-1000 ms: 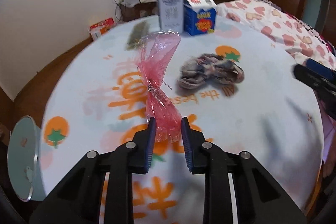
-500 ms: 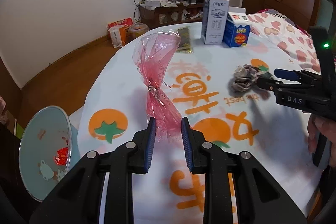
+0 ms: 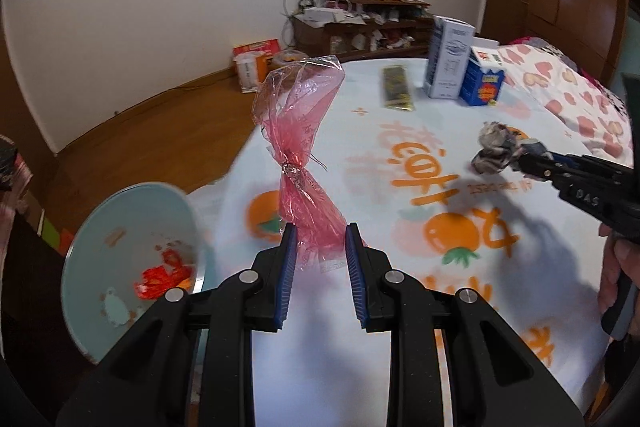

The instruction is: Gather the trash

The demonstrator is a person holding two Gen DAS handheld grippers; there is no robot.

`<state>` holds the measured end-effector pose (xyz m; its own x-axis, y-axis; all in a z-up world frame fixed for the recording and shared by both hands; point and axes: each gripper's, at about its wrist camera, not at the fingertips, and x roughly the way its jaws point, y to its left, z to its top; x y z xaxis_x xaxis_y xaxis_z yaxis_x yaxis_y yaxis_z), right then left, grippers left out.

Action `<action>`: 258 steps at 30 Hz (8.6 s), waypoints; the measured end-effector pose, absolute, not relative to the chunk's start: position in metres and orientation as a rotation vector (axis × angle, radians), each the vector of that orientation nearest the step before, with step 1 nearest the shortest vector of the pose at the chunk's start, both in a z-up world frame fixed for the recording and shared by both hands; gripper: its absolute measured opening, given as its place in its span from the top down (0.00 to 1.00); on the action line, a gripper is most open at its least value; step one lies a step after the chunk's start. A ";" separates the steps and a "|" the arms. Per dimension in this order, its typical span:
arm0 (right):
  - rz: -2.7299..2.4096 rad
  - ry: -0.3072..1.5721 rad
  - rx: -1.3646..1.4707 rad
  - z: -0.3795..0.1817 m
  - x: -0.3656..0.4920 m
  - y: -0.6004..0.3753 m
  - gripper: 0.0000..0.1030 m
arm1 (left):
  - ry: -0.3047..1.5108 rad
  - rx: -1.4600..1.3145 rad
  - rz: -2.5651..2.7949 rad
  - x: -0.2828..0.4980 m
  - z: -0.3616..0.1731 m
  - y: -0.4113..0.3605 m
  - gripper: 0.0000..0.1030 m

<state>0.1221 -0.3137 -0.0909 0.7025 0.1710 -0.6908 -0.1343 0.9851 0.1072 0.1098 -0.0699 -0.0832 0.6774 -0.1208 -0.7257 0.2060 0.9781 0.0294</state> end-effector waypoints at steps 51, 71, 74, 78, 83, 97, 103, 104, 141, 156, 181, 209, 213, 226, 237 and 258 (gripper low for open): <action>0.505 0.667 -0.103 -0.077 0.131 -0.089 0.80 | 0.719 0.026 0.163 0.068 -0.079 0.097 0.76; 0.572 0.662 -0.152 -0.073 0.135 -0.045 0.80 | 0.729 0.005 0.202 0.059 -0.079 0.115 0.75; 0.576 0.662 -0.156 -0.072 0.135 -0.042 0.80 | 0.730 0.003 0.204 0.059 -0.079 0.116 0.75; 0.580 0.662 -0.158 -0.071 0.136 -0.043 0.80 | 0.731 0.002 0.206 0.059 -0.079 0.116 0.75; 0.586 0.662 -0.163 -0.072 0.136 -0.041 0.80 | 0.732 -0.002 0.211 0.057 -0.081 0.119 0.75; 0.600 0.661 -0.174 -0.071 0.136 -0.038 0.80 | 0.734 -0.002 0.223 0.054 -0.081 0.121 0.75; 0.602 0.662 -0.176 -0.072 0.136 -0.036 0.80 | 0.741 -0.008 0.231 0.052 -0.081 0.123 0.75; 0.603 0.662 -0.176 -0.072 0.136 -0.036 0.80 | 0.742 -0.008 0.232 0.052 -0.081 0.123 0.75; 0.632 0.653 -0.204 -0.079 0.135 -0.019 0.79 | 0.761 -0.029 0.247 0.056 -0.088 0.137 0.75; 0.635 0.649 -0.202 -0.077 0.132 -0.021 0.79 | 0.754 -0.034 0.243 0.056 -0.085 0.139 0.75; 0.623 0.627 -0.154 -0.066 0.129 -0.034 0.59 | 0.736 -0.050 0.202 0.053 -0.079 0.129 0.47; 0.451 0.428 -0.028 -0.001 0.052 -0.136 0.41 | 0.506 -0.017 0.136 0.002 -0.001 0.087 0.10; 0.448 0.424 -0.028 0.000 0.049 -0.137 0.41 | 0.503 -0.020 0.141 0.002 0.000 0.088 0.10; 0.443 0.423 -0.027 0.000 0.046 -0.141 0.40 | 0.505 -0.022 0.145 0.002 -0.001 0.090 0.09; 0.446 0.430 -0.028 -0.002 0.047 -0.140 0.39 | 0.517 -0.014 0.160 0.004 -0.004 0.091 0.06; 0.436 0.423 -0.021 -0.005 0.046 -0.145 0.39 | 0.548 -0.016 0.161 0.009 -0.010 0.089 0.06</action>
<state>0.0463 -0.1446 -0.0046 0.8210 0.4054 -0.4021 -0.4141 0.9076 0.0694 0.0092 0.0894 -0.0103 0.8412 0.1477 -0.5202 -0.1561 0.9873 0.0279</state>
